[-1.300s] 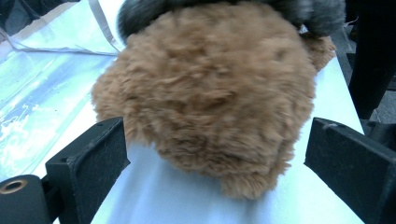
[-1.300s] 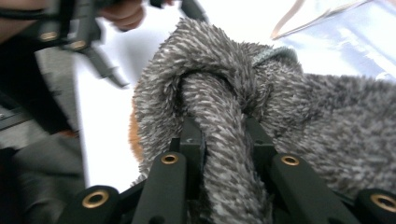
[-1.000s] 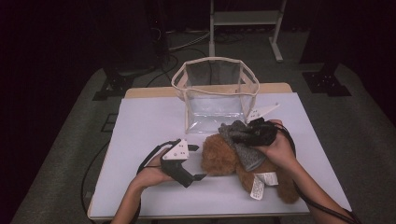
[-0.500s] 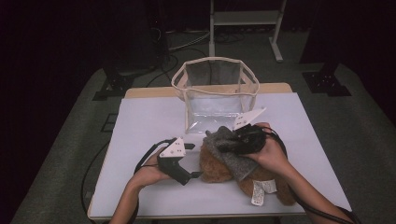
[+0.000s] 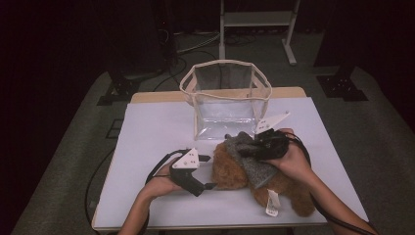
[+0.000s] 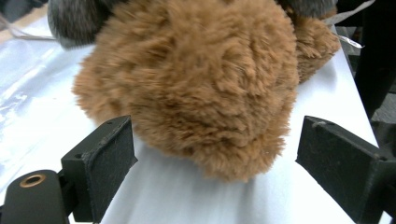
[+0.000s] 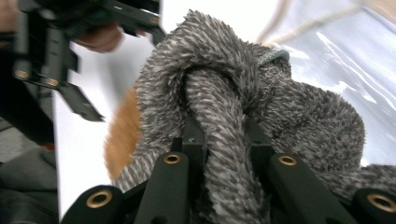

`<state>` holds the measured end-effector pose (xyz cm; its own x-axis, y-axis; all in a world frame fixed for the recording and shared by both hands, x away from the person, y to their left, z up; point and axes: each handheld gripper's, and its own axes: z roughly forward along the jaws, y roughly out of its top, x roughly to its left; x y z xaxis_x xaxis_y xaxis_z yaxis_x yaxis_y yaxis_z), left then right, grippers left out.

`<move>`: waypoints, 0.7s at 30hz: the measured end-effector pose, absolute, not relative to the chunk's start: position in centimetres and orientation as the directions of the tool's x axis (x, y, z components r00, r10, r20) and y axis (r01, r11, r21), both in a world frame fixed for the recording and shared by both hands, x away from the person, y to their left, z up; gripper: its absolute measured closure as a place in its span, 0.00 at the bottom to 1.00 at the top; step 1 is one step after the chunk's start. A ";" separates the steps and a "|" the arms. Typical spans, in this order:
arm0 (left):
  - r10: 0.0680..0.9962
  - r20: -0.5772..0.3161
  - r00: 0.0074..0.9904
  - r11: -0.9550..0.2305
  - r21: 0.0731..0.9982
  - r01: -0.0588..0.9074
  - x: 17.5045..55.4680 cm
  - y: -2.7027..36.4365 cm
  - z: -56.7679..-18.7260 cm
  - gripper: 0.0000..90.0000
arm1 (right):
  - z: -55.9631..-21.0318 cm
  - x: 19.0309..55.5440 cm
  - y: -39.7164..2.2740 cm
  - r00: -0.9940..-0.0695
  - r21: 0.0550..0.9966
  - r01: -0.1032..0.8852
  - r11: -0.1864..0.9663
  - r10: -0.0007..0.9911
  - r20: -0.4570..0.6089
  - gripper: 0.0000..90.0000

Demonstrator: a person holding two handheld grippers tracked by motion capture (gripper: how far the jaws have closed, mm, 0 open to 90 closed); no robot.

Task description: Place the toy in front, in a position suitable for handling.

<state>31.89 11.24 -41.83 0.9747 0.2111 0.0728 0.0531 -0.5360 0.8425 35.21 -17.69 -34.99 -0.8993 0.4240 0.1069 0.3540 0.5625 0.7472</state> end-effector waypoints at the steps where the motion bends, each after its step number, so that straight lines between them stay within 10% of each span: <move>1: 0.196 0.074 0.978 -0.538 0.842 0.044 31.8 11.0 -41.9 0.13 | -35.1 35.2 -18.1 -0.895 0.744 0.359 0.563 0.435 0.102 0.83; 21: 0.171 0.077 0.982 -0.539 0.842 0.028 31.4 10.3 -41.9 0.22 | -35.6 30.9 -17.4 -0.922 0.790 0.308 0.529 0.370 0.112 0.83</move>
<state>31.42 10.32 -41.88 0.9823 0.1709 0.0768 0.0279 -0.5390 0.8419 30.87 -17.42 -35.65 -0.9223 0.3699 0.1122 0.3085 0.5295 0.7903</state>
